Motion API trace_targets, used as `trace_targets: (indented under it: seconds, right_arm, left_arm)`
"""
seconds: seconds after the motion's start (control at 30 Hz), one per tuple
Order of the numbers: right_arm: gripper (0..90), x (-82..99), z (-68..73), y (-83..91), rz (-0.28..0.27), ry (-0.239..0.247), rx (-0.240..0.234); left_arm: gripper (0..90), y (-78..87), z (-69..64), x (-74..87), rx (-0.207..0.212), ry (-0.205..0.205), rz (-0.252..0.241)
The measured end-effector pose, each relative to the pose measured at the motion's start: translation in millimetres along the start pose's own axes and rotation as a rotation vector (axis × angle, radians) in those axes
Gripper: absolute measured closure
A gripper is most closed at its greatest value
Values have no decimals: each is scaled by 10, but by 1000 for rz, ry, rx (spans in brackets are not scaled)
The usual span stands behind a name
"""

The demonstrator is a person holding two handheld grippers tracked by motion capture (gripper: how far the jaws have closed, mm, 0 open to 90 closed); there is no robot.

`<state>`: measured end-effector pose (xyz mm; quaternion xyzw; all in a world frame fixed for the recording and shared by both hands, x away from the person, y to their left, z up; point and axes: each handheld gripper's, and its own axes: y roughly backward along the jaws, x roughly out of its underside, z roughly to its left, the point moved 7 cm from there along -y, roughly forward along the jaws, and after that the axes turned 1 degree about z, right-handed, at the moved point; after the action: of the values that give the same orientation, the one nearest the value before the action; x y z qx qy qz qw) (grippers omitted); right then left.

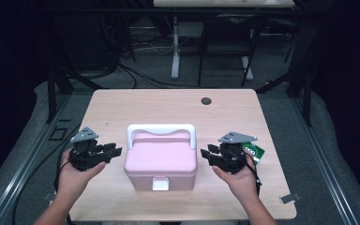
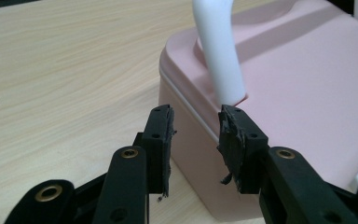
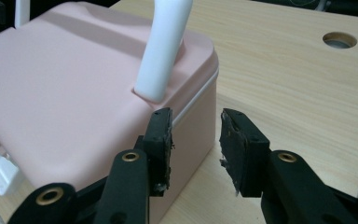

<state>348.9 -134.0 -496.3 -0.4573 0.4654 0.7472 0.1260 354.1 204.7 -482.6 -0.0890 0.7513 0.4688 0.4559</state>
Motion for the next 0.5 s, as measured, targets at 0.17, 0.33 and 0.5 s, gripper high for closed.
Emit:
trace_targets:
  seconds: [0.17, 0.33, 0.5]
  right_arm:
    - [632, -129, 37, 64, -17, 3, -21]
    - [627, -193, 67, 61, -31, 1, -37]
    - [618, -225, 118, 15, -24, 10, -52]
  left_arm:
    - [630, 42, -41, -92, 11, -10, -1]
    - [616, -11, -83, -157, 27, -19, 6]
    - [594, -123, -133, -205, 47, -13, 16]
